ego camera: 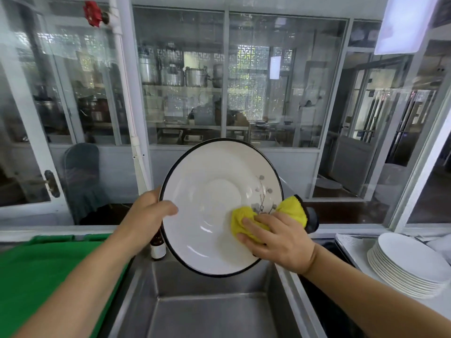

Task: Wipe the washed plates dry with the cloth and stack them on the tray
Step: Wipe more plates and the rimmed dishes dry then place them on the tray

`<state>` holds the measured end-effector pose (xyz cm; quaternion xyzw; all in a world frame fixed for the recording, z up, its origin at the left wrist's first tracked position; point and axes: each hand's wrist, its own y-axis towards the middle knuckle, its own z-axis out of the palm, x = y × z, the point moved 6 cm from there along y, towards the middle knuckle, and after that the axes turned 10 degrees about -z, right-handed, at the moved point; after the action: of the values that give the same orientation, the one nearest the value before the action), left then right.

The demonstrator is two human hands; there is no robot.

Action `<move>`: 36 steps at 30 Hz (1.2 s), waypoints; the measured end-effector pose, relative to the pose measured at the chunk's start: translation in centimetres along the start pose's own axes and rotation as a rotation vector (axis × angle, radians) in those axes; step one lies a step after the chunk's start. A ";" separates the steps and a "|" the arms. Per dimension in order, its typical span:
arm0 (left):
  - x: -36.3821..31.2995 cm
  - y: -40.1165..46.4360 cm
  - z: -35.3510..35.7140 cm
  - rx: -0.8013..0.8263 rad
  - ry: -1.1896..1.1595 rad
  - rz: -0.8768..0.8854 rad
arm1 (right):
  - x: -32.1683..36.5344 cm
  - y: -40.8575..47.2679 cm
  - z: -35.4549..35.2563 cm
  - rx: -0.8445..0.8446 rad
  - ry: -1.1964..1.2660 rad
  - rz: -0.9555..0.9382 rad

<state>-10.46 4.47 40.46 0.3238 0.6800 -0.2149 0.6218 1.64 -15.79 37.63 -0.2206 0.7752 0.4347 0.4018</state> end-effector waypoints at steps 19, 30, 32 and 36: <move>4.6 -2.7 2.3 -0.296 -0.353 0.130 | 4.5 0.9 2.0 0.044 0.187 0.285; 4.7 -3.0 2.1 -0.087 -0.237 0.054 | -2.5 2.0 2.3 0.156 0.187 0.434; 4.7 -3.1 2.6 -0.085 -0.253 0.049 | -2.0 3.8 2.5 0.082 0.230 0.456; 4.6 -2.8 2.6 -0.140 -0.287 0.047 | 0.9 5.6 2.8 0.000 0.401 0.455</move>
<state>-10.68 1.51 35.26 0.2616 0.5897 -0.1966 0.7384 -1.53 -10.46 38.77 -0.1228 0.8685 0.4615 0.1328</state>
